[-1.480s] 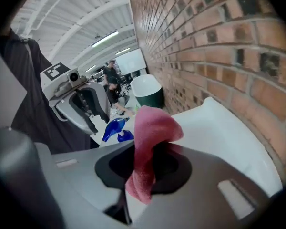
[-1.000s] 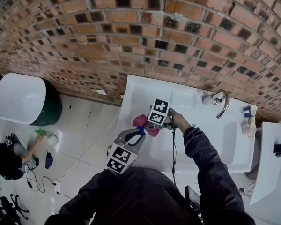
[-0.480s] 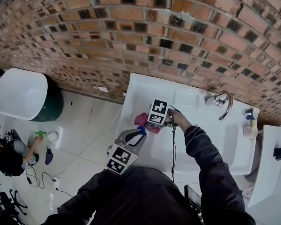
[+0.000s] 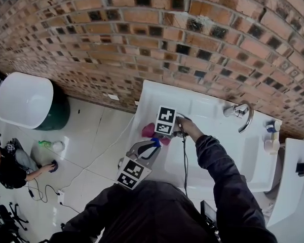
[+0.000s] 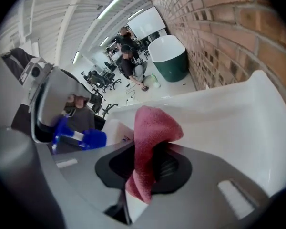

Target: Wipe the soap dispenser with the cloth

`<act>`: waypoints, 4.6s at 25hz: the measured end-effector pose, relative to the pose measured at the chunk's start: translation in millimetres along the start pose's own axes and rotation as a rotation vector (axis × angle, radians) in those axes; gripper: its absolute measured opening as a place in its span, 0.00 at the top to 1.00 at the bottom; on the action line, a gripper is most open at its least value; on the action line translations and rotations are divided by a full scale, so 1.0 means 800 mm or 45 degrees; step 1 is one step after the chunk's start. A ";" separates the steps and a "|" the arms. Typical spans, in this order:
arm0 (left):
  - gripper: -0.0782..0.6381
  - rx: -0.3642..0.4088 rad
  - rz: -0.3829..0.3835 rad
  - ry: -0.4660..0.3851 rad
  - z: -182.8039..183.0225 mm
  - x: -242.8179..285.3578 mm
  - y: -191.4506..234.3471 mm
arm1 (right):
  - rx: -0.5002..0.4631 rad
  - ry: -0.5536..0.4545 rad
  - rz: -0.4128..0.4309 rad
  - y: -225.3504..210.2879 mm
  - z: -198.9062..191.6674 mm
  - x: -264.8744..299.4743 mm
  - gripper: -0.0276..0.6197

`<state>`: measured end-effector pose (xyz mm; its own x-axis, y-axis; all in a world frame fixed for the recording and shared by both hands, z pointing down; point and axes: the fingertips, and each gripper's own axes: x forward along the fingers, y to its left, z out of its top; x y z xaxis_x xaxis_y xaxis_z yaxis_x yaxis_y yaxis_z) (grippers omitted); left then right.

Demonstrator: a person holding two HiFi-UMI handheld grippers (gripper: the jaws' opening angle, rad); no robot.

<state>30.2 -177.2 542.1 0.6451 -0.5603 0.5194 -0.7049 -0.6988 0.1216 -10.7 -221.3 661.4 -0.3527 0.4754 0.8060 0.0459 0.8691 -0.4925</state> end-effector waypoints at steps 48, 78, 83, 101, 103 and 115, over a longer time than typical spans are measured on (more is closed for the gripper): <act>0.65 0.639 -0.245 0.661 -0.033 0.051 -0.002 | 0.853 -1.023 -0.099 0.159 0.025 0.043 0.85; 0.70 0.163 -0.187 -0.020 -0.014 -0.082 0.058 | 1.119 -1.282 -0.070 0.089 0.040 0.072 0.85; 0.70 0.098 -0.147 -0.036 -0.026 -0.103 0.050 | 1.391 -1.296 0.042 0.064 0.009 0.104 0.85; 0.79 -0.133 -0.050 -0.167 -0.054 -0.142 0.010 | 0.413 -1.131 -0.854 0.217 -0.022 -0.062 0.85; 0.79 -0.124 -0.068 -0.166 -0.056 -0.140 0.004 | 0.383 -1.138 -0.945 0.236 -0.034 -0.077 0.85; 0.80 -0.104 -0.138 -0.183 -0.058 -0.144 -0.011 | 0.446 -1.161 -1.011 0.268 -0.056 -0.085 0.85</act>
<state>-51.6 -85.9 520.1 0.7500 -0.5455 0.3740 -0.6467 -0.7235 0.2416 64.8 -61.0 515.6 -0.6918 -0.5497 0.4683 -0.6753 0.7222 -0.1497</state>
